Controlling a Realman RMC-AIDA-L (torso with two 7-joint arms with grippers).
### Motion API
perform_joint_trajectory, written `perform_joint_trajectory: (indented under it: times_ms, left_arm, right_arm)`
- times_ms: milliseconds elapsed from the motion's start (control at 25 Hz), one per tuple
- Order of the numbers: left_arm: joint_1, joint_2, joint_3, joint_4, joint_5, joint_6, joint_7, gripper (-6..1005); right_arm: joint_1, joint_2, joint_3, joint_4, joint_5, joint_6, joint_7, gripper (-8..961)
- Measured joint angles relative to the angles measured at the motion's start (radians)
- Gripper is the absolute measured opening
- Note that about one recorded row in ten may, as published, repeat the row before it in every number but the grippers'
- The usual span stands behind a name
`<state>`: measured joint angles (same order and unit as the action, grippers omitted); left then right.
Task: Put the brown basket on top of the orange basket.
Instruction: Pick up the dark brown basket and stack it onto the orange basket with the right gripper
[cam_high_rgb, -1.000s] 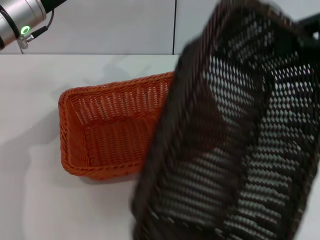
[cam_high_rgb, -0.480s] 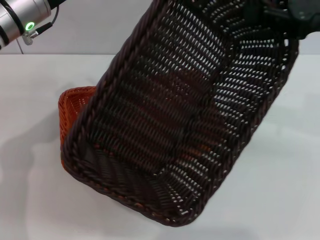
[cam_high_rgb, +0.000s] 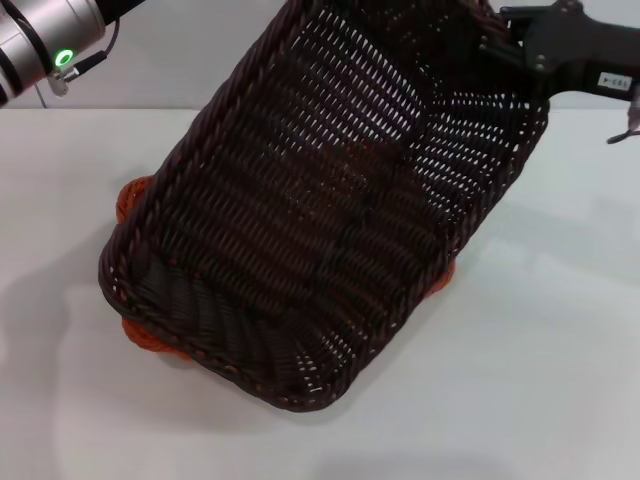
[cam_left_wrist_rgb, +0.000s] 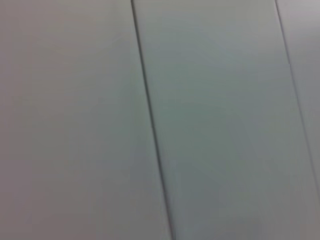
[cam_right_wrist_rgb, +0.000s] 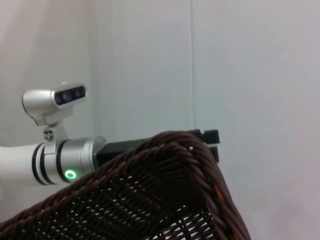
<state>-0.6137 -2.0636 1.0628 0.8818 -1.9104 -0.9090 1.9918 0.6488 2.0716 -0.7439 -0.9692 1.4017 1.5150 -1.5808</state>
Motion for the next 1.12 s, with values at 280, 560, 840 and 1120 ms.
perform_joint_trajectory:
  times_ms: [280, 560, 840, 1120]
  left_arm:
    - [-0.019, 0.000, -0.145, 0.001, -0.105, 0.066, 0.099, 846]
    - [-0.032, 0.002, -0.300, -0.092, -0.268, 0.060, 0.228, 846]
    - [-0.024, 0.004, -0.324, -0.147, -0.296, 0.023, 0.280, 846]
    - [-0.047, 0.006, -0.321, -0.196, -0.295, 0.037, 0.336, 846]
  right_arm:
    - [0.006, 0.001, 0.000, 0.105, 0.047, -0.031, -0.088, 164]
    - [0.008, 0.003, -0.007, 0.212, 0.127, -0.070, -0.191, 163]
    - [0.014, 0.006, -0.082, 0.339, 0.255, -0.136, -0.334, 163]
    - [0.021, 0.012, -0.128, 0.441, 0.374, -0.143, -0.430, 163]
